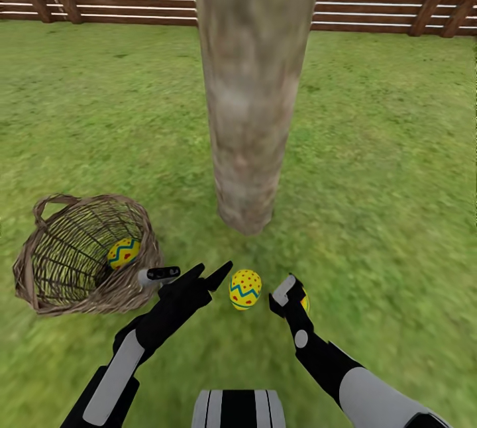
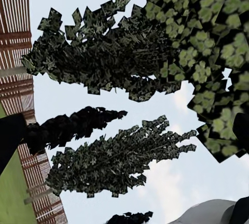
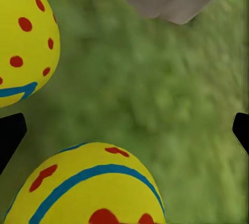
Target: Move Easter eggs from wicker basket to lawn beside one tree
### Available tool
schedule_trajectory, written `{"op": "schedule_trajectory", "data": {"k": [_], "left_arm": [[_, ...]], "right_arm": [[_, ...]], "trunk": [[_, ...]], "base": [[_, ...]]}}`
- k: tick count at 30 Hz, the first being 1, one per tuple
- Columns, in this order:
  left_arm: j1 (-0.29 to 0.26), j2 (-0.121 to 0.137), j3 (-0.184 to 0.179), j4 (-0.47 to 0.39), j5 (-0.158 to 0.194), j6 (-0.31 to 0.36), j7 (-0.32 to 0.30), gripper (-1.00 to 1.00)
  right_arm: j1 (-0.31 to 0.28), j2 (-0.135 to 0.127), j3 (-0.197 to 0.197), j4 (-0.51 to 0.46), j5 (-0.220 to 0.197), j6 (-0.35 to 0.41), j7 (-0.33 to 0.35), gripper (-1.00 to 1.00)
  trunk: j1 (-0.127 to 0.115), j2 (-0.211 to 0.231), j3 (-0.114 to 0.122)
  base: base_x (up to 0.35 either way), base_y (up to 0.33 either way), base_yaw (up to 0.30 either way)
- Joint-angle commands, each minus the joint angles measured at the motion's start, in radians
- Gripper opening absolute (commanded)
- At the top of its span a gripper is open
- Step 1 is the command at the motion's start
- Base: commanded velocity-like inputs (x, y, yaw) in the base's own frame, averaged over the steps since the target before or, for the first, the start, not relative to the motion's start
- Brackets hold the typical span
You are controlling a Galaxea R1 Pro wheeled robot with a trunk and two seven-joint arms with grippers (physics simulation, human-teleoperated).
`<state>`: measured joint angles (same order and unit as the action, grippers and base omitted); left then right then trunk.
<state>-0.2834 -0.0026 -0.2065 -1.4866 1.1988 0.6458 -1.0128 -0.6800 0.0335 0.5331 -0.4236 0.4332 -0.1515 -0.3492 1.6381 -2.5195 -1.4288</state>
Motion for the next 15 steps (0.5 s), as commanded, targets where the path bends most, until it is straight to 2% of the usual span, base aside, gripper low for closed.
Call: {"op": "schedule_trajectory", "data": {"k": [1, 13, 14, 15], "left_arm": [[0.000, 0.000, -0.001, 0.000, 0.007, 0.008, 0.000, 1.00], [0.000, 0.000, 0.000, 0.002, 0.006, 0.008, 0.002, 1.00], [0.000, 0.002, 0.002, 0.002, 0.006, 0.008, 0.003, 1.00], [0.000, 0.004, 0.010, 0.002, 0.005, 0.008, 0.003, 1.00]], "right_arm": [[-0.001, -0.001, 0.004, 0.001, 0.008, 0.001, -0.008, 1.00], [-0.001, -0.008, 0.000, -0.004, 0.008, 0.006, -0.007, 1.00], [-0.001, -0.008, -0.010, -0.007, 0.006, 0.042, -0.006, 1.00], [-0.001, -0.008, -0.050, -0.039, -0.004, 0.113, 0.001, 1.00]], "trunk": [[-0.001, 0.000, 0.003], [-0.006, 0.003, 0.050], [-0.006, 0.003, 0.054], [-0.007, 0.003, 0.058]], "base": [[0.000, 0.000, 0.000], [0.000, 0.000, 0.000], [0.000, 0.000, 0.000], [0.000, 0.000, 0.000]]}}
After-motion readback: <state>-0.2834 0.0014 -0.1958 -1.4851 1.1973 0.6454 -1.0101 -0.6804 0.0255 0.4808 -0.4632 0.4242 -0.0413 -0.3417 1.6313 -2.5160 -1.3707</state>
